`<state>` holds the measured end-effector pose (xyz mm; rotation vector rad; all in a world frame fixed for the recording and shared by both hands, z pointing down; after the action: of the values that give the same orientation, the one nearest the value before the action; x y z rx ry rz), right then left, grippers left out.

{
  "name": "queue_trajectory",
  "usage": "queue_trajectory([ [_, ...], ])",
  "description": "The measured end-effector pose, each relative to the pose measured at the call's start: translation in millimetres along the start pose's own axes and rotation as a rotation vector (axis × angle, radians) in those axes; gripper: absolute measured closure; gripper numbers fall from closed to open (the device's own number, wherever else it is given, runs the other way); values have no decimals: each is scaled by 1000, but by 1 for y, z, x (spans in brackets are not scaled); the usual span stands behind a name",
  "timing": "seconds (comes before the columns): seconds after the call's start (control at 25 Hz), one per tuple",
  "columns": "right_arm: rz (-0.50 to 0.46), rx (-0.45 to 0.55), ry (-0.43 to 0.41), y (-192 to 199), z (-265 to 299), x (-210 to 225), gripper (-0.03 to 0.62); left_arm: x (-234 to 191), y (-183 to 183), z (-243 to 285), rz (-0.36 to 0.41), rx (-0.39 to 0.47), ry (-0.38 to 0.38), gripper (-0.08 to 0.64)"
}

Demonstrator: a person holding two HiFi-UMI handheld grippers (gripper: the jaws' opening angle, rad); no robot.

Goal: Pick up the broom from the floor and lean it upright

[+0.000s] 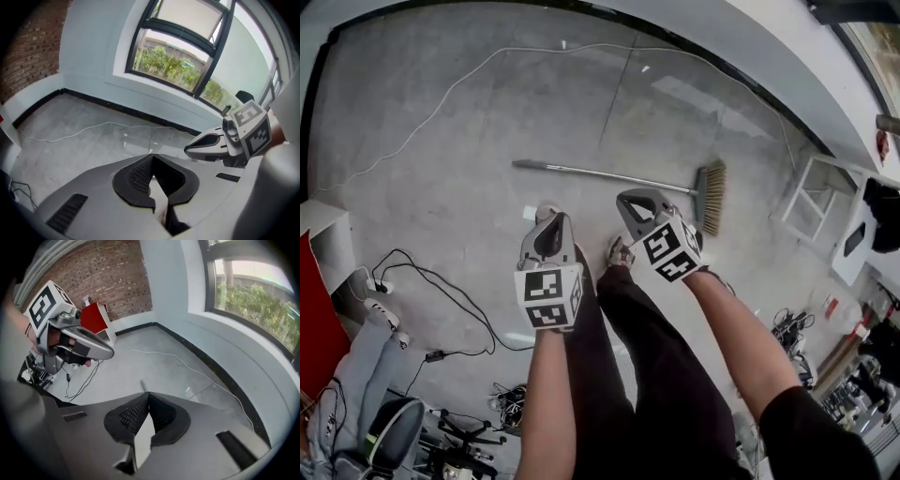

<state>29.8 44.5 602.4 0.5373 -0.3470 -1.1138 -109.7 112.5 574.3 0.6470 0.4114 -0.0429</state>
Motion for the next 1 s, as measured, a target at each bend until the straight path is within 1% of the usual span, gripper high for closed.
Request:
queue_trajectory([
  [0.12, 0, -32, -8, 20, 47, 3, 584, -26, 17, 31, -14, -49, 1, 554],
  [0.24, -13, -34, -7, 28, 87, 7, 584, -52, 24, 53, -17, -68, -7, 554],
  [0.32, -24, -46, -18, 35, 111, 4, 584, -63, 27, 58, -17, -67, -13, 554],
  [0.44, -73, -68, -44, 46, 146, -5, 584, -73, 34, 63, -14, -78, 0, 554],
  [0.56, -122, -86, -68, 55, 176, -14, 584, -85, 40, 76, -21, -111, 23, 554],
  [0.72, -131, -109, -75, 64, 204, -20, 584, -102, 45, 91, 9, -162, 20, 554],
  [0.84, -177, -152, -87, 73, 231, -22, 583, -120, 47, 100, -19, -187, 7, 554],
  [0.88, -197, -168, -96, 76, 240, -23, 578, -125, 47, 102, -36, -192, 5, 554],
  [0.92, -214, -181, -108, 80, 248, -25, 554, -129, 49, 102, -53, -196, 3, 554],
  [0.96, -228, -190, -119, 83, 255, -28, 509, -133, 50, 101, -67, -199, -2, 554],
  [1.0, -241, -197, -129, 86, 263, -30, 503, -137, 52, 100, -78, -203, -8, 554],
])
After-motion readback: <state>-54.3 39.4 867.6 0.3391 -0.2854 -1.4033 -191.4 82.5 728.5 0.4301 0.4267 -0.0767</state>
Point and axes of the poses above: the fingertips, and each gripper's own axes: z forward along the fingers, x to its right, y out of its underside, the point moved 6 cm from there along -z, backward along the fingers, and after that the axes turned 8 degrees about y, right-handed, at the moved point
